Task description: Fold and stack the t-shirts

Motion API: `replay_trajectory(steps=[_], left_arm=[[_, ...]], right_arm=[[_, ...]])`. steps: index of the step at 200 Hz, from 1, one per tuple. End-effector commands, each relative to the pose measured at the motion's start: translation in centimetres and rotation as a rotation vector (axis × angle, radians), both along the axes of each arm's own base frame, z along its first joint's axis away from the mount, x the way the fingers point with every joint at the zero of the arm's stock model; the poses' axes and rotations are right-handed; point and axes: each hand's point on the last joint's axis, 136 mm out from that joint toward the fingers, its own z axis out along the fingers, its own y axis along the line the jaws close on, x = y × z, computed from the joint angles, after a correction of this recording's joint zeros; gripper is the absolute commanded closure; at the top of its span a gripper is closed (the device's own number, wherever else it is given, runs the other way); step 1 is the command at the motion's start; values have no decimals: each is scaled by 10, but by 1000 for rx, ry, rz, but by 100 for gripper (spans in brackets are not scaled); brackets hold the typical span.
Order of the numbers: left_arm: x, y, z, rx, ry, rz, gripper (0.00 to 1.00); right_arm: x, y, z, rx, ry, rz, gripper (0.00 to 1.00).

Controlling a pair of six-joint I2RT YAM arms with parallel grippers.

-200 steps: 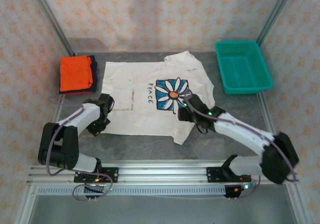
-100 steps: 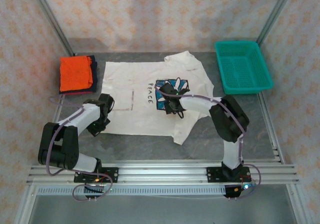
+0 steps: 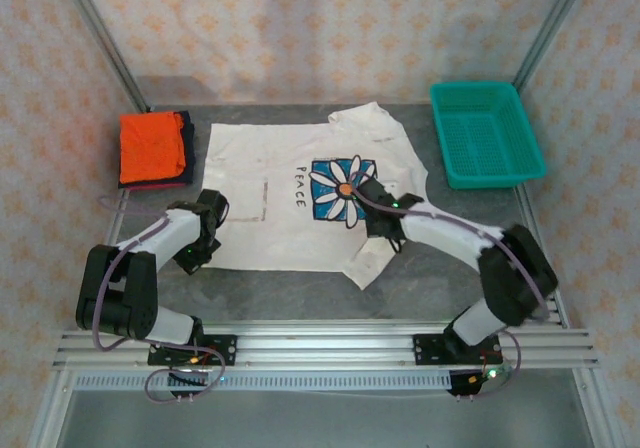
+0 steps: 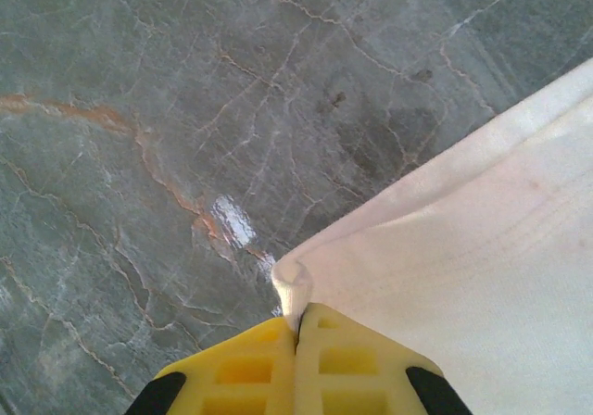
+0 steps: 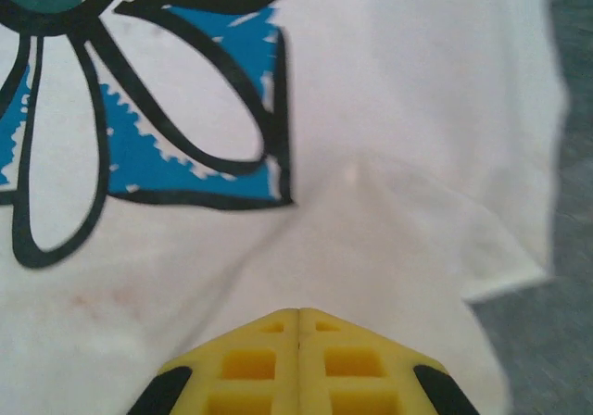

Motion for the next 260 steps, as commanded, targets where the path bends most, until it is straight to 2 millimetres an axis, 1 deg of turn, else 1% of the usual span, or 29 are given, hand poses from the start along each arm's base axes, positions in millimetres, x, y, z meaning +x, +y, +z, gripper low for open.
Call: replay_trajectory(steps=[1,12,23,30,51,76,90,104,120,124,127,133,134,135,141,142,143,149,157,166,176,186,204,216,230,237,246,260], left_arm=[[-1,3,0,20,11,-2,100],[-1,3,-1,21,12,-4,100],[-2,4,-2,21,13,-4,100],[-1,3,-2,21,14,-5,100],[0,3,-4,18,17,-9,100],[3,3,-3,24,26,-18,100],[4,4,-2,30,27,-22,100],[5,4,-2,31,28,-25,100],[6,4,-2,31,28,-25,100],[6,4,-2,29,28,-25,100],[7,4,-2,29,26,-24,100],[7,4,-1,30,24,-22,100],[6,4,-2,30,24,-23,100],[6,4,-2,29,24,-22,100],[6,4,-2,29,22,-20,100],[7,4,-3,28,21,-20,100],[6,4,-3,28,22,-20,100],[7,3,-3,26,20,-20,100],[7,3,-4,23,21,-21,100],[8,3,-4,23,24,-21,100],[8,3,-5,25,28,-23,100],[9,3,-4,28,30,-26,100],[11,3,-5,28,32,-29,100],[12,3,-4,30,38,-33,100],[13,4,-3,33,39,-36,100],[12,4,-3,34,40,-35,100],[12,4,-3,34,39,-34,100],[11,4,-2,35,39,-33,100]], right_arm=[[-32,-37,6,-17,-11,-133,100],[-48,-46,6,16,-2,-166,100],[-69,-56,0,43,28,-199,100],[-80,-60,0,79,32,-214,100],[-105,-70,-4,144,57,-255,100],[-124,-77,1,188,72,-283,100],[-135,-87,1,163,95,-301,100],[-138,-86,1,176,112,-316,100],[-143,-96,4,125,129,-370,100],[-144,-96,5,120,134,-370,99],[-144,-96,5,120,137,-365,94],[-142,-94,7,125,135,-354,76],[-141,-93,8,130,132,-349,69],[-141,-93,8,130,132,-349,69],[-138,-90,11,143,118,-331,53],[-136,-88,12,150,112,-325,48],[-136,-88,12,150,112,-325,48],[-131,-85,17,163,88,-306,33],[-126,-83,22,172,63,-291,26],[-119,-81,24,187,46,-280,22],[-111,-79,24,208,40,-285,22],[-103,-76,19,234,45,-289,23],[-91,-64,2,285,97,-275,26],[-84,-59,-11,277,135,-278,28],[-78,-56,-21,257,162,-274,29],[-75,-55,-24,250,162,-274,29],[-72,-58,-35,219,184,-287,29],[-70,-63,-44,191,197,-311,29]])
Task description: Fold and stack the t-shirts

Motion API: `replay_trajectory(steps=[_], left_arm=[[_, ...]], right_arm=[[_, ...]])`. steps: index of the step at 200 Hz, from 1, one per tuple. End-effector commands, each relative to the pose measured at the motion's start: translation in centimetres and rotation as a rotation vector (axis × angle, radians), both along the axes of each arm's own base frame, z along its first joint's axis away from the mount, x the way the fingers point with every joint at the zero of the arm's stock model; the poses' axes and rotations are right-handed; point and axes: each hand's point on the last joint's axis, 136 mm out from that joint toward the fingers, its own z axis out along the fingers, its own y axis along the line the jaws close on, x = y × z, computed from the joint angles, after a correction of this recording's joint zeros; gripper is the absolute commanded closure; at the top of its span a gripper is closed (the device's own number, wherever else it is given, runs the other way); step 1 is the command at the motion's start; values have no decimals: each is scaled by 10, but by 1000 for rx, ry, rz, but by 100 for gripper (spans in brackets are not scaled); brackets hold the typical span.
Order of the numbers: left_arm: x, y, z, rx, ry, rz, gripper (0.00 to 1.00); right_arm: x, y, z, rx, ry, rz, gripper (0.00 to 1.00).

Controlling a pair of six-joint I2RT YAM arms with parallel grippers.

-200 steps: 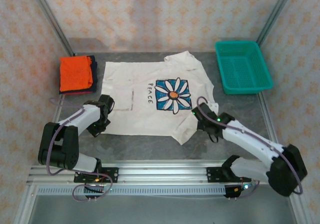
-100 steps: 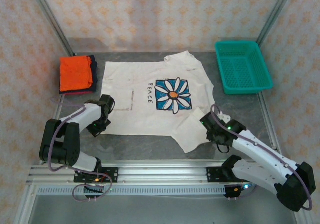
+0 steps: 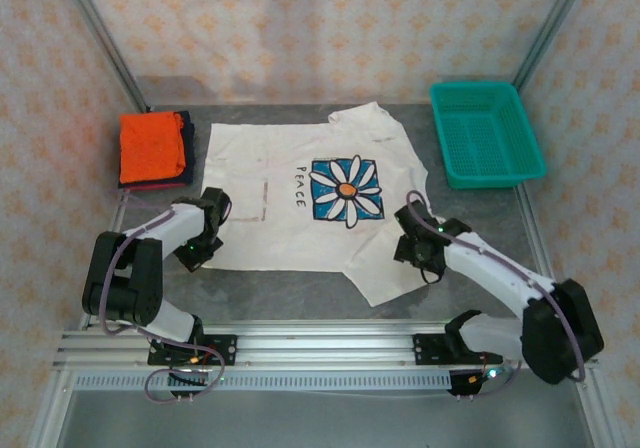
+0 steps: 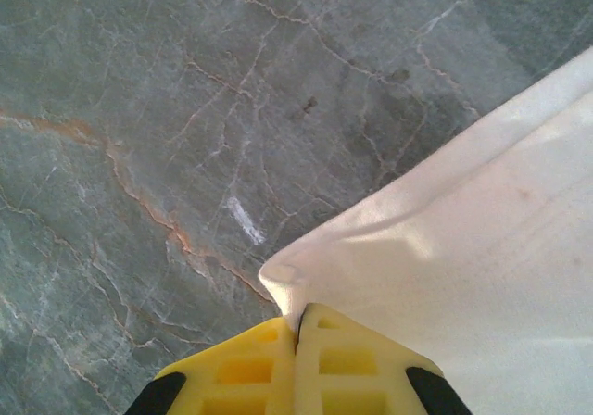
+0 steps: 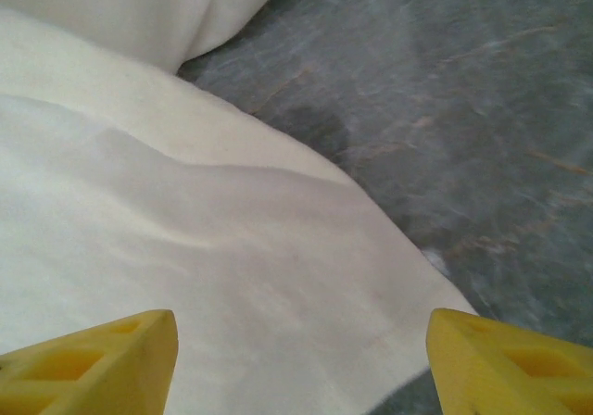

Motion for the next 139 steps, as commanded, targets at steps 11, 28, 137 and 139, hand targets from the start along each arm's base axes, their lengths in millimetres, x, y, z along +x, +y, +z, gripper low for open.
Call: replay_trajectory(steps=[11,28,137,139], left_arm=[[3,6,6,36,-8,-3,100],[3,6,6,37,-14,1,100],[4,5,9,30,-14,0,100],[4,4,10,29,-18,-1,100]], right_arm=[[16,-2,-14,-22,-9,-17,29],[16,0,-25,-10,2,-36,31],[7,-8,-12,20,-39,-119,100],[7,-9,-9,18,-50,-119,100]])
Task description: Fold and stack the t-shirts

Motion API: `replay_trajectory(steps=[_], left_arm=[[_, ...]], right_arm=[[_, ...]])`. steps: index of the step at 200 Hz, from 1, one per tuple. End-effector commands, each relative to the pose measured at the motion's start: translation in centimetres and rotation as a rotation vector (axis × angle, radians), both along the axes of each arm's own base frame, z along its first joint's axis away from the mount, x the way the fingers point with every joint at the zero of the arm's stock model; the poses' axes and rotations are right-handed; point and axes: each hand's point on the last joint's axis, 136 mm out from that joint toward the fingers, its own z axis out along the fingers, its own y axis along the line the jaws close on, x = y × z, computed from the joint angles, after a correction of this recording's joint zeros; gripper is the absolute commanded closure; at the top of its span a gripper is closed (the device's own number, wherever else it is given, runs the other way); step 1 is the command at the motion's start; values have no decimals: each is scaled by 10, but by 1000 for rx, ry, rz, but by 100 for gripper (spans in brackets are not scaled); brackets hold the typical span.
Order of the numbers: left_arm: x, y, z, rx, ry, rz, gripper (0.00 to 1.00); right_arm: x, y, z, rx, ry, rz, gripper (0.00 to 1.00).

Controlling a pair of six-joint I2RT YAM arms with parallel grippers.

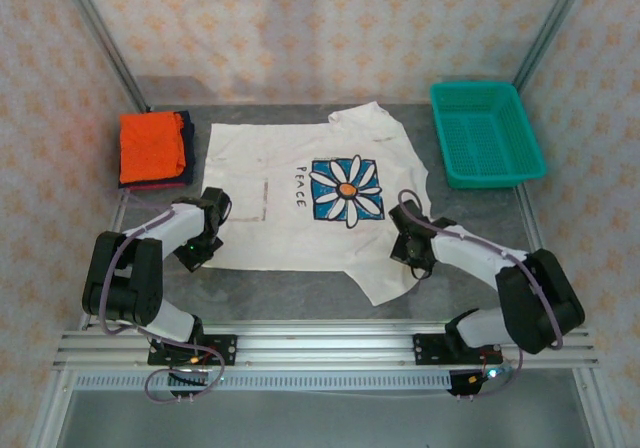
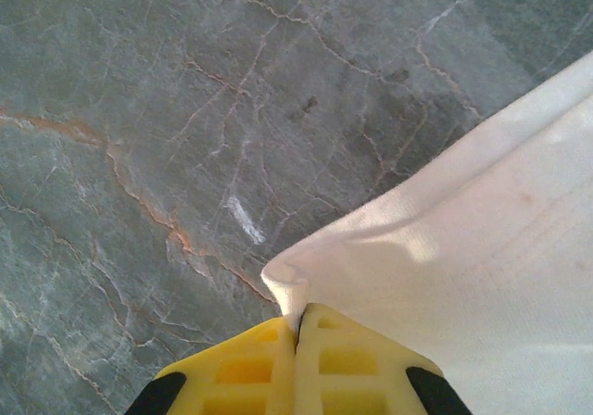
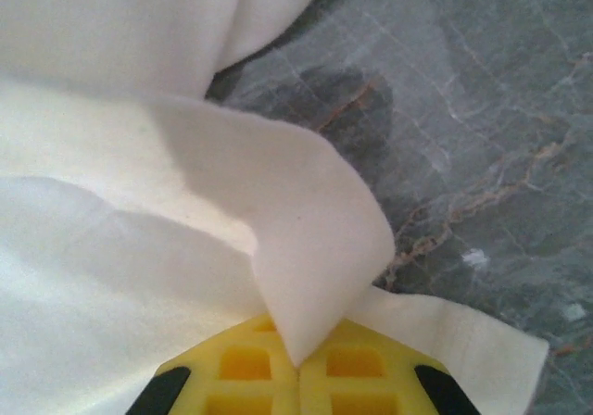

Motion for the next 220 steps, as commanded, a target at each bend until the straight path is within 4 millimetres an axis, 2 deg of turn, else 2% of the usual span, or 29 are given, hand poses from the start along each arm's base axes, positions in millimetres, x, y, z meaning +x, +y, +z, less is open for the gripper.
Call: replay_trajectory(steps=[1,34,50,76,93,112,142,168,192,220], left_arm=[[4,4,10,28,-18,-1,100],[9,4,34,24,-78,-5,100],[13,5,56,33,-134,-30,100],[13,7,94,47,-217,-63,100],[14,6,112,38,-267,-87,100],[24,-5,122,-17,-339,-142,100],[49,-13,137,-51,-413,-179,100],[81,-13,140,-21,-364,-208,100],[123,-12,138,9,-344,-228,100],[185,-6,131,30,-316,-235,100]], right_arm=[[-7,-21,23,-54,-59,-38,100],[-3,-41,86,-66,-273,-91,100],[-8,-48,115,-28,-381,-114,100],[-19,-44,160,68,-487,-86,100],[-23,-46,181,68,-494,-78,100],[-16,-44,196,51,-498,-57,100],[23,-37,216,-19,-527,-14,100],[71,-26,201,9,-479,1,100],[120,-20,181,28,-441,20,100],[190,-19,174,36,-451,31,100]])
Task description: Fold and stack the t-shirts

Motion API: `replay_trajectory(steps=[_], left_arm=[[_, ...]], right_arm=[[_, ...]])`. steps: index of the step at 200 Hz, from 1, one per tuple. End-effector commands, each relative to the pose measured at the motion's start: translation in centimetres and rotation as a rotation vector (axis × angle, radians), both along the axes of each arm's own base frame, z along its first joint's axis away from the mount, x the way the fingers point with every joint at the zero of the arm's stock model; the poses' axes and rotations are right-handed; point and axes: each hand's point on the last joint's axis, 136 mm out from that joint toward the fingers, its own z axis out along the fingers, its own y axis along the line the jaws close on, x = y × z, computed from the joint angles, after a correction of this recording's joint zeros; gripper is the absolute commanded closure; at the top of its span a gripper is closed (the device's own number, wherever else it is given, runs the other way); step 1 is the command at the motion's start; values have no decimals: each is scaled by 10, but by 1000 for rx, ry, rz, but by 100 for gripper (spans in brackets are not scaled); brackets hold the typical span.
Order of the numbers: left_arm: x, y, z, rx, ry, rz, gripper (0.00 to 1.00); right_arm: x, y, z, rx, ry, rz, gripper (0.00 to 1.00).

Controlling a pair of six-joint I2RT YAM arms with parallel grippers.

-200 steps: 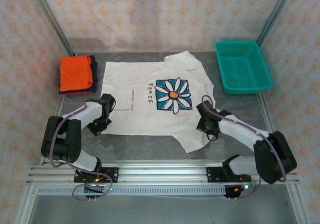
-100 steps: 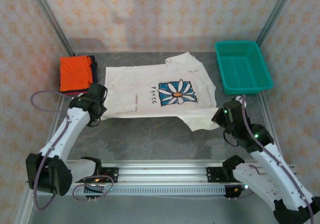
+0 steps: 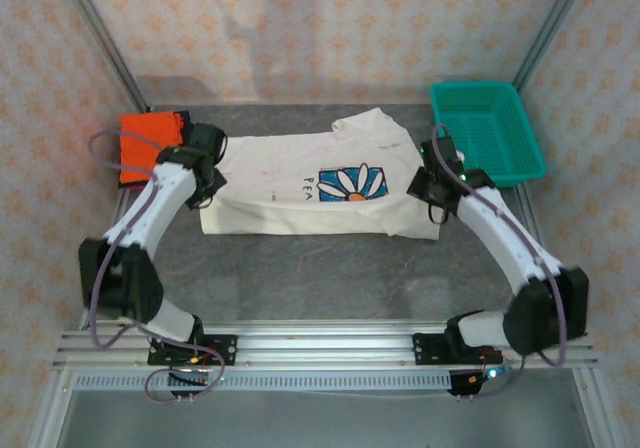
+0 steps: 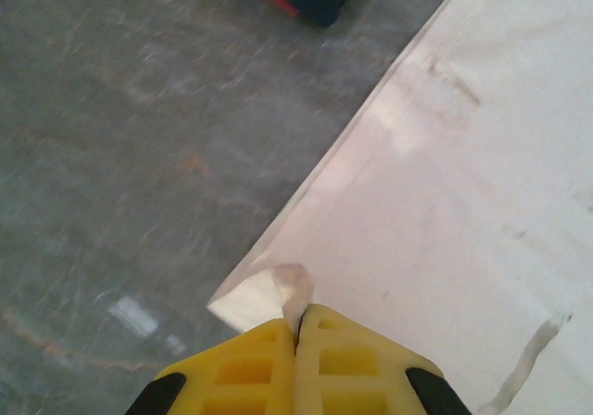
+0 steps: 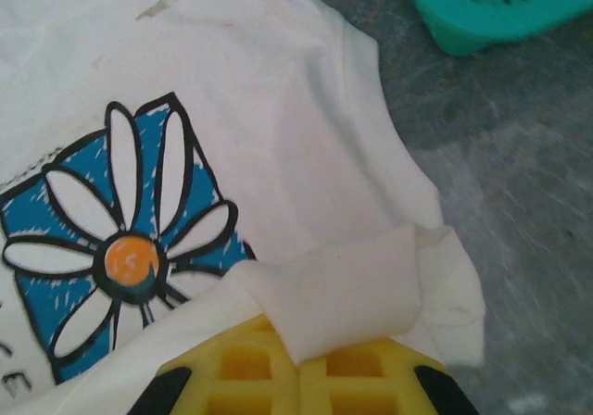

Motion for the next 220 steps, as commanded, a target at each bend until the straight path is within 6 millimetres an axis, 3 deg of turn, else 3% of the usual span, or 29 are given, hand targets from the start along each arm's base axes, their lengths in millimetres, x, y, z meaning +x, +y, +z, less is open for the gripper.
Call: replay_trajectory(steps=[1,29,47,58,72,76,93,112,124,139,151,155,171,194,212,220], left_arm=[[48,15,2,71,-5,-9,100],[121,19,-1,51,-2,-24,100],[171,24,22,37,-67,-29,100],[196,29,39,19,-124,-31,100],[222,34,84,-32,-292,-25,100],[226,36,98,-50,-347,-19,100],[227,49,163,-104,-550,13,100],[204,62,230,-114,-710,45,100],[181,68,265,-101,-781,55,100],[150,73,299,-61,-828,53,100],[130,73,310,-35,-822,43,100],[117,71,322,-27,-838,36,100],[96,66,311,-31,-786,13,100],[63,60,268,-45,-682,5,100],[33,55,222,-59,-621,12,100],[20,53,197,-72,-577,16,100]], right_arm=[[69,7,25,27,-133,51,100],[150,7,33,38,-181,68,100],[196,11,55,32,-227,91,100],[220,13,87,37,-289,106,100],[236,16,133,40,-376,123,100],[239,17,155,42,-424,126,100],[235,19,230,55,-590,148,100],[209,19,304,70,-761,168,100],[187,18,340,72,-841,185,100],[159,16,367,68,-895,201,100],[139,16,374,69,-909,219,100],[133,16,375,72,-910,226,100],[110,17,367,89,-908,249,100],[72,20,333,119,-863,283,100],[39,21,286,141,-779,313,100],[24,22,256,152,-715,324,100]])
